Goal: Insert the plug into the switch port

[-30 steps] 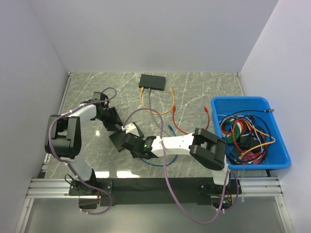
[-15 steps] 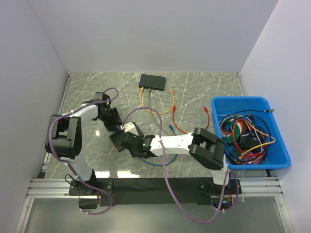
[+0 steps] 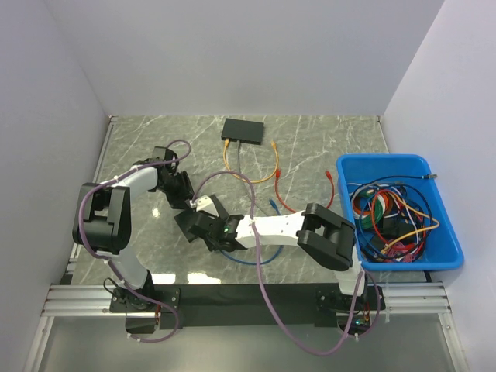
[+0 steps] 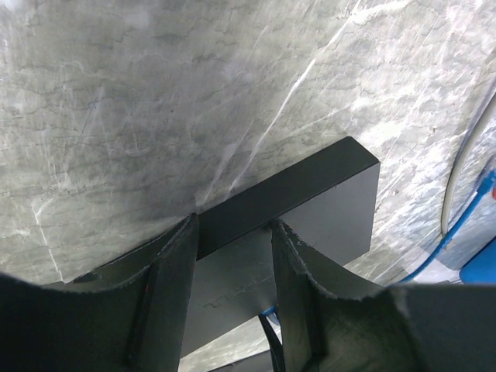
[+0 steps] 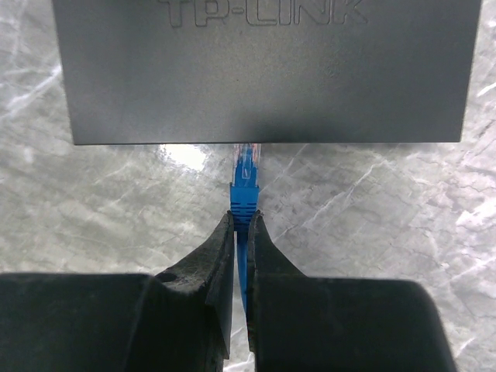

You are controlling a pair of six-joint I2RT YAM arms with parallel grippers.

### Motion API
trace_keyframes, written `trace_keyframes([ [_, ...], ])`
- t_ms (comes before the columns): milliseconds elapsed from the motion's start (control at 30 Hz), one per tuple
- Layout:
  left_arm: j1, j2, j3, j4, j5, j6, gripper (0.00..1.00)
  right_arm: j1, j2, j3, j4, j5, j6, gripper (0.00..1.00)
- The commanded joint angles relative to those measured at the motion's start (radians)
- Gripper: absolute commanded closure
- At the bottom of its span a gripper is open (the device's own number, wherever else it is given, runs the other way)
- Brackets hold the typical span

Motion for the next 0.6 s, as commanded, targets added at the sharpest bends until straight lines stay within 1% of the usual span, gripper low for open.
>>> trace_keyframes([
  [0,-0.025,0.009,0.015,-0.036,0.001,0.02,0.52,-0.013,0.016,0.049,0.067,0.04,-0.001,1.0],
  [233,-0.029,0.014,0.017,-0.039,-0.002,0.023,0.52,-0.019,0.033,0.049,0.08,0.051,-0.001,1.0],
  [567,-0.037,0.02,0.017,-0.042,0.001,0.024,0.52,-0.045,-0.005,0.046,0.063,0.098,0.002,1.0],
])
